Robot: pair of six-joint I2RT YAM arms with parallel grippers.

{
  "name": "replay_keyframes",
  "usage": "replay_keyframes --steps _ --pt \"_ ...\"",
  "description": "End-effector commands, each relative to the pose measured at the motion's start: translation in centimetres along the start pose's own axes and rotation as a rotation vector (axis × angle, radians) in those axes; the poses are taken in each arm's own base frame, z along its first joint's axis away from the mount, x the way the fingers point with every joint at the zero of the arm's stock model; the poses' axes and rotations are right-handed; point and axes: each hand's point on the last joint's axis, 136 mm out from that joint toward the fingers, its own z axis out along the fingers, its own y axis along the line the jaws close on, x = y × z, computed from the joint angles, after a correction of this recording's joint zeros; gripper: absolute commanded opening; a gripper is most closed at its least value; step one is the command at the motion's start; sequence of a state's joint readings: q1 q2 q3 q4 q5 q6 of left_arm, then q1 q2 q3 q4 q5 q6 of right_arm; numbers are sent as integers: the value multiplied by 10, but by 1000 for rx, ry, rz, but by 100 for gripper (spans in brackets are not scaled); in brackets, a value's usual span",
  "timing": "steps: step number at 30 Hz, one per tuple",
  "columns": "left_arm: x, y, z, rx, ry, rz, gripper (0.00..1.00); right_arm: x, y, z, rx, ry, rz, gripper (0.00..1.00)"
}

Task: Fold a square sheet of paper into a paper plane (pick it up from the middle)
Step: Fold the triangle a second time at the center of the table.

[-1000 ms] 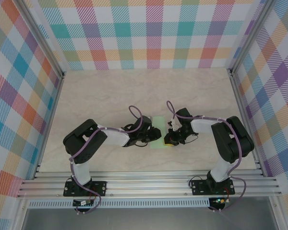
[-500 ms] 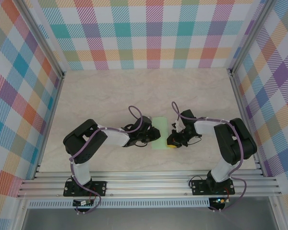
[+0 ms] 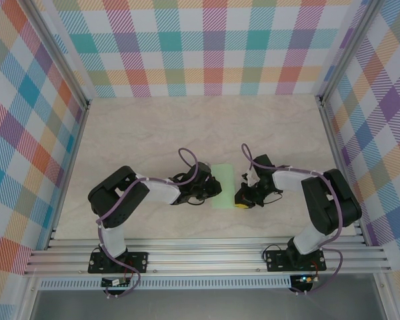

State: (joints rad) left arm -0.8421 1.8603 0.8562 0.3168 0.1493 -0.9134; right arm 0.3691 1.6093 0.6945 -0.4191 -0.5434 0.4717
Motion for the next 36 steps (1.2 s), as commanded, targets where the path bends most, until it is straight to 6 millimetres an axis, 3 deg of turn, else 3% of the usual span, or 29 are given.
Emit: replay_keyframes --steps 1,8,17,19,22,25,28,33,36 --pt "16 52 8 -186 33 -25 11 32 -40 -1 160 75 136 11" --pt "18 52 10 -182 41 -24 11 35 -52 1 218 88 164 8" --pt "17 46 10 -162 44 -16 11 31 -51 -28 303 5 121 8" --pt "17 44 10 -155 46 -12 11 25 -36 -35 255 -35 84 8" --pt "16 40 10 -143 48 -6 11 12 10 -42 55 -91 3 10" --pt "15 38 11 -138 49 -4 12 5 40 -40 -55 -62 -34 11" --pt "15 37 11 -136 51 -4 12 -3 54 -29 -107 -32 -53 11" --pt "15 36 11 -129 51 -2 11 -13 45 -11 -91 6 -25 12" --pt "14 34 11 -125 50 -2 12 -10 23 2 -22 30 9 11"
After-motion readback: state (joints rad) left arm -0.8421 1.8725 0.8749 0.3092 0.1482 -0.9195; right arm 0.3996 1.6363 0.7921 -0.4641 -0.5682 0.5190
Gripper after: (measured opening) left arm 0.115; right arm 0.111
